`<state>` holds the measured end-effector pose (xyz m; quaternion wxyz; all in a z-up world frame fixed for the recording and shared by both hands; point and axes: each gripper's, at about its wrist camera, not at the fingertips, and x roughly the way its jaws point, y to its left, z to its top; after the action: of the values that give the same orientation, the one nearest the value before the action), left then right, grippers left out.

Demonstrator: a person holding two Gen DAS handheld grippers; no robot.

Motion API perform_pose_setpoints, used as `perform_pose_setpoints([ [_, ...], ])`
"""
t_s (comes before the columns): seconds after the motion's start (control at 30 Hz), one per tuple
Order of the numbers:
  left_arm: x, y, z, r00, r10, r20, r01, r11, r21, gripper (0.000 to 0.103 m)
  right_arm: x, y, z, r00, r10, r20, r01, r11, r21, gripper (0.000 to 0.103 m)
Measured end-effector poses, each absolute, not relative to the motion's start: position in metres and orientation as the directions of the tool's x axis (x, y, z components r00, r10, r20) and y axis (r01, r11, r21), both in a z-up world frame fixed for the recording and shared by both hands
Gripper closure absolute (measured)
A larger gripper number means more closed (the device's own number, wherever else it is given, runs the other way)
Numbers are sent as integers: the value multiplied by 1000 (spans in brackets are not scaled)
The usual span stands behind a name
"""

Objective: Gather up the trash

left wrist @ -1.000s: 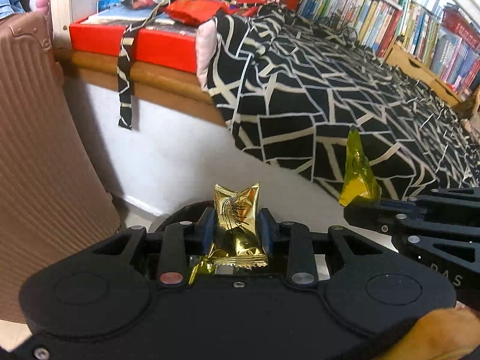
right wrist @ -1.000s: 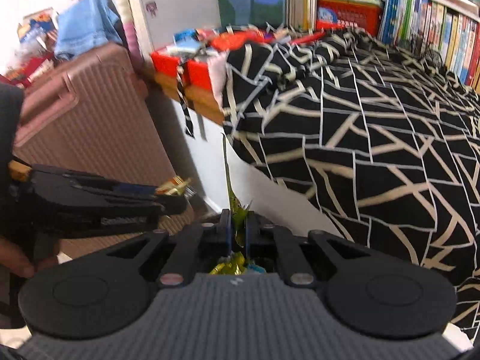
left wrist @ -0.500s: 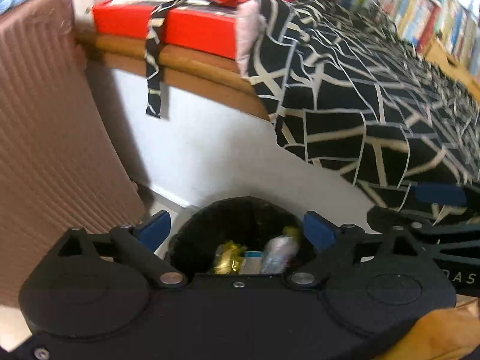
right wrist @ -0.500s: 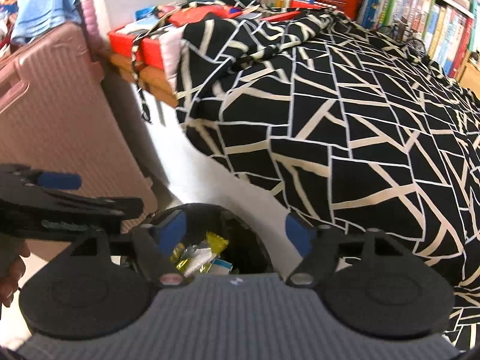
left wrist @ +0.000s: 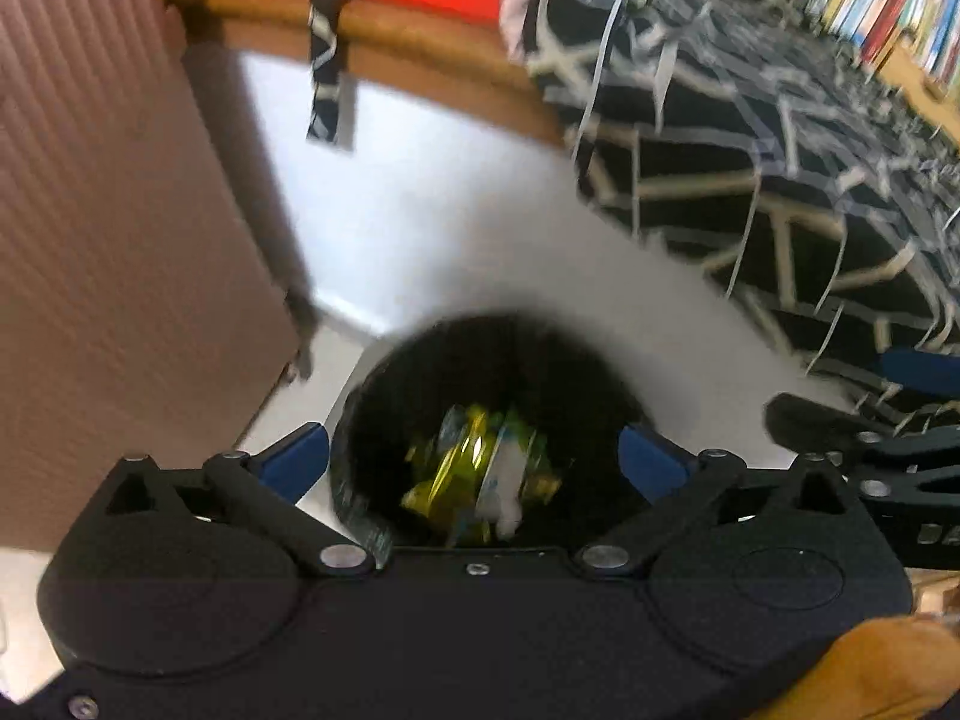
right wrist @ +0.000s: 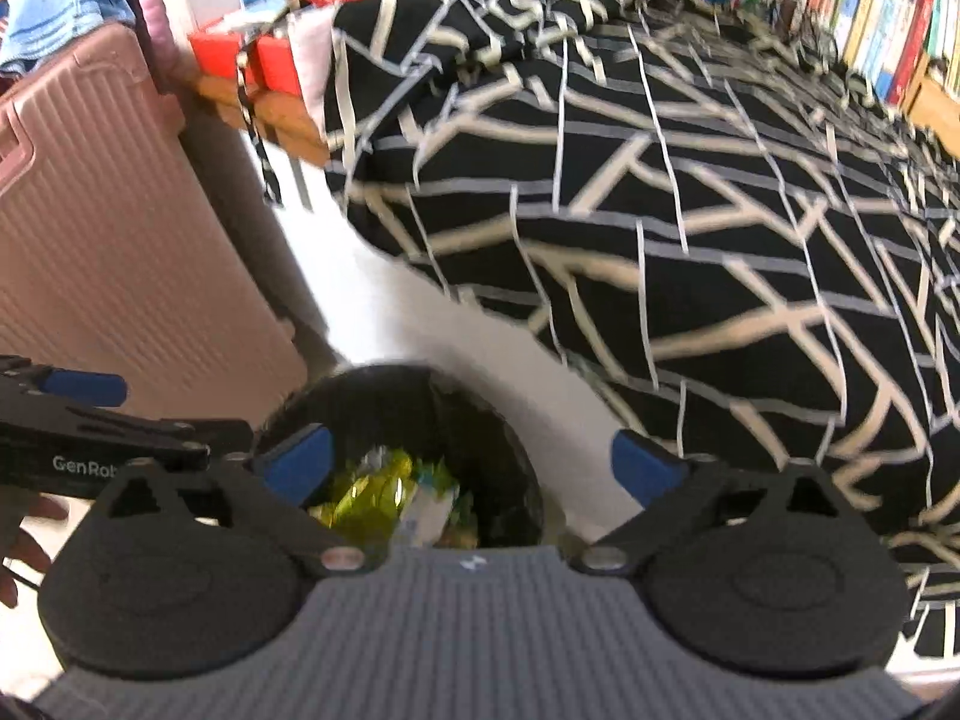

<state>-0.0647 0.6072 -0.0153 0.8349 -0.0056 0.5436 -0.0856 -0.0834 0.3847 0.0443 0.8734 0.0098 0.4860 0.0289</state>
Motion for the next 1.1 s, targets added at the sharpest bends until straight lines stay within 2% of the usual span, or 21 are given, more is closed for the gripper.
perform_pose_setpoints([
  [0.17,-89,607,-21,334,-109,-936,83,993,-86,0,-109,377,44,475,82,-876,-52,997,65,0],
  [0.33,-108,604,-27,286,-76,-955,98,994,-49,0,-125,370,39,432,109,-895,-31,994,106,0],
  [1.1,-115,597,-18,327,-90,-941,156,987,-40,0,-132,381,47,465,108,-878,-90,993,75,0],
])
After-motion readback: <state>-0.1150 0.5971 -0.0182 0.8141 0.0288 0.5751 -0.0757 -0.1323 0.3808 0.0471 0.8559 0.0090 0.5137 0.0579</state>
